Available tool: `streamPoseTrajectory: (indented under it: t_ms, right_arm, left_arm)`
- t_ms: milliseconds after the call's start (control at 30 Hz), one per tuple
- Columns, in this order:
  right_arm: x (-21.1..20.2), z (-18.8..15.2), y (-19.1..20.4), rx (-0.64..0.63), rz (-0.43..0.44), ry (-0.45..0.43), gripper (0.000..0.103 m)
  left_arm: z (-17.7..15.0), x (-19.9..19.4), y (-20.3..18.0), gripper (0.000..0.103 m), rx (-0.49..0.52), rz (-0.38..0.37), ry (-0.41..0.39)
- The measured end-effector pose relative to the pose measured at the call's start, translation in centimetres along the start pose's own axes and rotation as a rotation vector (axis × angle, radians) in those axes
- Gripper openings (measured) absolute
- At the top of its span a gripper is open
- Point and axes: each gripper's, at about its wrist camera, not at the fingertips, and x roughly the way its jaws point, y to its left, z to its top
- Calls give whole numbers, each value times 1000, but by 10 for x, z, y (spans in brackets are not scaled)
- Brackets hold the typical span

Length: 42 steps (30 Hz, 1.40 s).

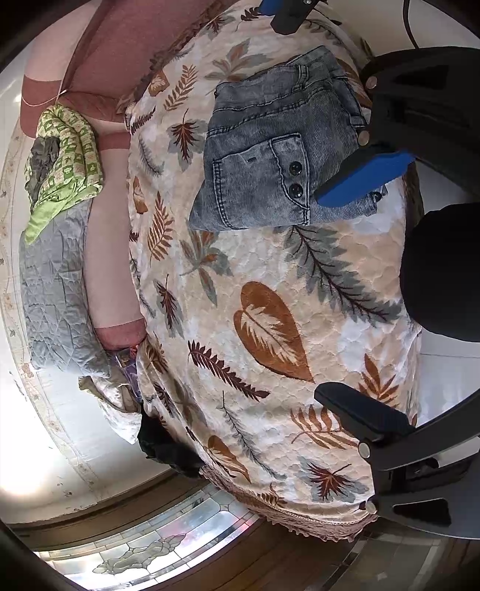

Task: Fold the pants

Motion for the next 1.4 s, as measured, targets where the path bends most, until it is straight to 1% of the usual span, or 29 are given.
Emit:
streamPoseTrajectory:
  t_ms: [767,1100,1400]
  right_arm:
    - [5,-2,3,-3,-3,19,71]
    - [10,-6,1,5,-3,36,71]
    - [16,-9,-4,22,8,51,71]
  left_arm:
    - [-5,6,1,96,4,-13,14]
    - [-8,9,0,96,10,-12,29]
    - [-7,9,-3,96,18,4,34]
